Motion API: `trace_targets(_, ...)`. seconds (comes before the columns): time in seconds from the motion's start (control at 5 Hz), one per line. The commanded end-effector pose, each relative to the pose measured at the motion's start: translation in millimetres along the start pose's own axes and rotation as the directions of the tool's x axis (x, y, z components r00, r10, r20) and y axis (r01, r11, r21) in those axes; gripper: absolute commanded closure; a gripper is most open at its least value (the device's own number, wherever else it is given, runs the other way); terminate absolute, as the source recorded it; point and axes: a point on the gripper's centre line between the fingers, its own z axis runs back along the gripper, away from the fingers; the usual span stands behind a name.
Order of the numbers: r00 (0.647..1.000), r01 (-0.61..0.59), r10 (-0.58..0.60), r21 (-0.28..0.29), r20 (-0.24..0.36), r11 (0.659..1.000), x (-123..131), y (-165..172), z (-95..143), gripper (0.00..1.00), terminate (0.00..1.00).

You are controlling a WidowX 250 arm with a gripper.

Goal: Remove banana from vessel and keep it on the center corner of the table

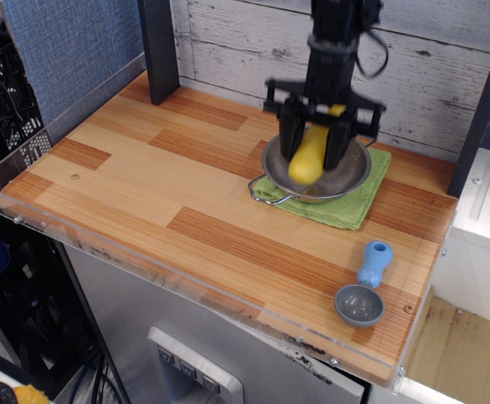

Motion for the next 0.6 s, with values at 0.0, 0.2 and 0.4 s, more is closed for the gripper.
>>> trace_targets(0.0,0.987,0.003,0.008,-0.068,0.161,0.998,-20,33,111,1.0,0.0)
trace_targets(0.2,0.992,0.011,-0.006,-0.045,0.129,0.999,-41,72,119,1.0,0.0)
trace_targets(0.4,0.997,-0.011,0.012,-0.012,0.079,1.0,-59,118,102,1.0,0.0)
